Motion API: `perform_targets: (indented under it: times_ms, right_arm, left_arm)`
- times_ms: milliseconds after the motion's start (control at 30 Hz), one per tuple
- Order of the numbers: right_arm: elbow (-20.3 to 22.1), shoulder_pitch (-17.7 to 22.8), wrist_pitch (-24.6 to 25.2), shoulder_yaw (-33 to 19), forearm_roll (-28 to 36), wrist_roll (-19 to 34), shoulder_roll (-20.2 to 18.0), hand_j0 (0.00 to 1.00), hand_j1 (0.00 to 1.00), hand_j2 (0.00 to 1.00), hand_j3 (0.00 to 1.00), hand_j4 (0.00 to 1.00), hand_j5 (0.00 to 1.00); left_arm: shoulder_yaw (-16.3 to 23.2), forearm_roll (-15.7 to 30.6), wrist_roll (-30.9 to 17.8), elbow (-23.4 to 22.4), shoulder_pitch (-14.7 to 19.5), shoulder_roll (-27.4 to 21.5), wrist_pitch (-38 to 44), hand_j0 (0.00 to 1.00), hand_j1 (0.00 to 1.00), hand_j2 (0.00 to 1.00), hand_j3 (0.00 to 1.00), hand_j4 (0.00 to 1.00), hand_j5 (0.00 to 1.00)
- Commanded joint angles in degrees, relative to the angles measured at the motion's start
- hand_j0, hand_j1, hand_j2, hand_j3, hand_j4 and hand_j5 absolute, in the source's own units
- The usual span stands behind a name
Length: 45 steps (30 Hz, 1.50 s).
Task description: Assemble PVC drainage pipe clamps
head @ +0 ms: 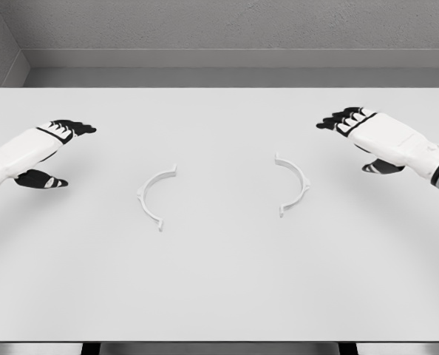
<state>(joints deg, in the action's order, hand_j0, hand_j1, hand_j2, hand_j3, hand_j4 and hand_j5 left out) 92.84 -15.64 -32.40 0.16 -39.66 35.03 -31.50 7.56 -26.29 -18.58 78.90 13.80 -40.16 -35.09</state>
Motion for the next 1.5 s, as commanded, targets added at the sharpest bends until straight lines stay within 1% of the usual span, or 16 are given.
perform_targets:
  times_ms: [0, 133, 200, 267, 300, 367, 433, 533, 567, 633, 767, 933, 1133, 1200, 1300, 1467]
  right_arm:
    - [-0.2, -0.1, 0.2, 1.0, 0.5, 0.0, -1.3, 1.00, 1.00, 1.00, 1.00, 1.00, 1.00]
    - [-0.1, -0.5, 0.2, 4.1, 3.6, 0.0, -7.5, 1.00, 1.00, 1.00, 1.00, 1.00, 1.00]
    - [-0.1, -3.3, 0.3, 9.1, 4.5, 0.0, -10.4, 1.00, 1.00, 1.00, 1.00, 1.00, 1.00]
    - [-0.1, -3.3, 0.2, 11.7, 4.4, 0.0, -12.3, 1.00, 1.00, 1.00, 1.00, 1.00, 1.00]
    - [-0.1, -3.5, 0.3, 12.6, 4.4, 0.0, -12.0, 1.00, 1.00, 1.00, 1.00, 1.00, 1.00]
    - [-0.1, -3.6, 0.8, 13.6, 4.6, 0.0, -11.5, 1.00, 1.00, 1.00, 1.00, 1.00, 1.00]
    - [-0.1, -3.6, 1.3, 14.9, 4.6, 0.0, -11.7, 1.00, 1.00, 1.00, 1.00, 1.00, 1.00]
    - [-1.2, -4.0, 3.0, 16.5, 4.1, 0.0, -10.7, 1.00, 1.00, 1.00, 1.00, 1.00, 1.00]
    - [-2.1, -4.0, 3.0, 16.4, 3.9, 0.0, -8.5, 1.00, 1.00, 1.00, 1.00, 1.00, 1.00]
    - [-2.7, -4.6, 3.0, 16.4, 3.7, 0.0, -7.4, 1.00, 1.00, 1.00, 1.00, 1.00, 1.00]
    - [-3.4, -5.2, 3.0, 16.1, 3.8, 0.0, -2.9, 1.00, 1.00, 1.00, 1.00, 1.00, 1.00]
    - [-11.1, -7.6, 3.0, 16.5, 3.7, 0.0, 1.3, 1.00, 1.00, 1.00, 1.00, 1.00, 1.00]
    - [-13.5, -8.3, 3.0, 16.4, 3.6, 0.0, 1.5, 1.00, 1.00, 1.00, 1.00, 1.00, 1.00]
    - [-14.3, -8.8, 3.0, 16.4, 3.5, 0.0, 1.7, 1.00, 1.00, 1.00, 1.00, 1.00, 1.00]
    - [-17.3, -10.2, 3.0, 16.5, 3.5, 0.0, 2.9, 1.00, 1.00, 1.00, 1.00, 1.00, 1.00]
    - [-17.3, -10.8, 3.0, 16.7, 3.5, 0.0, 3.6, 1.00, 1.00, 1.00, 1.00, 1.00, 1.00]
  left_arm:
    - [0.1, -1.0, 0.0, 0.1, 0.0, 1.1, 0.1, 1.00, 1.00, 1.00, 1.00, 1.00, 1.00]
    - [0.5, -1.9, 0.0, 0.0, 0.4, 3.6, 0.1, 1.00, 1.00, 1.00, 1.00, 1.00, 1.00]
    - [0.4, -4.3, 0.0, 0.2, 0.7, 5.9, 0.1, 1.00, 1.00, 1.00, 1.00, 1.00, 1.00]
    - [0.6, -4.5, 0.0, 0.3, 0.7, 7.8, 0.1, 1.00, 1.00, 1.00, 1.00, 1.00, 1.00]
    - [0.6, -4.6, 0.0, 0.3, 0.7, 8.2, 0.1, 1.00, 1.00, 1.00, 1.00, 1.00, 1.00]
    - [0.5, -8.3, 0.0, 0.6, 0.8, 10.8, 0.1, 1.00, 1.00, 1.00, 1.00, 1.00, 1.00]
    - [0.6, -8.3, 0.0, 0.7, 0.7, 10.9, 0.1, 1.00, 1.00, 1.00, 1.00, 1.00, 1.00]
    - [0.7, -9.7, 0.0, 0.8, 1.1, 12.6, 0.1, 1.00, 1.00, 1.00, 1.00, 1.00, 1.00]
    - [1.0, -10.1, 0.0, 0.8, 1.1, 13.5, 0.1, 1.00, 1.00, 1.00, 1.00, 1.00, 1.00]
    - [1.1, -10.4, 0.0, 0.6, 1.1, 13.9, 0.1, 1.00, 1.00, 1.00, 1.00, 1.00, 1.00]
    - [1.8, -10.8, 0.0, 0.3, 1.8, 15.0, 2.0, 1.00, 1.00, 1.00, 1.00, 1.00, 1.00]
    - [3.6, -10.8, 0.0, 0.3, 2.2, 15.0, 4.7, 1.00, 1.00, 1.00, 1.00, 1.00, 1.00]
    - [4.7, -10.5, 0.0, 0.9, 1.9, 15.2, 4.0, 1.00, 1.00, 1.00, 1.00, 1.00, 1.00]
    - [4.9, -10.5, 0.0, 2.5, 1.5, 14.9, 4.0, 1.00, 1.00, 1.00, 1.00, 1.00, 1.00]
    - [5.0, -10.5, 0.0, 3.0, 1.2, 14.9, 4.0, 1.00, 1.00, 1.00, 1.00, 1.00, 1.00]
    - [5.2, -10.5, 0.0, 4.1, 1.1, 15.1, 4.0, 1.00, 1.00, 1.00, 1.00, 1.00, 1.00]
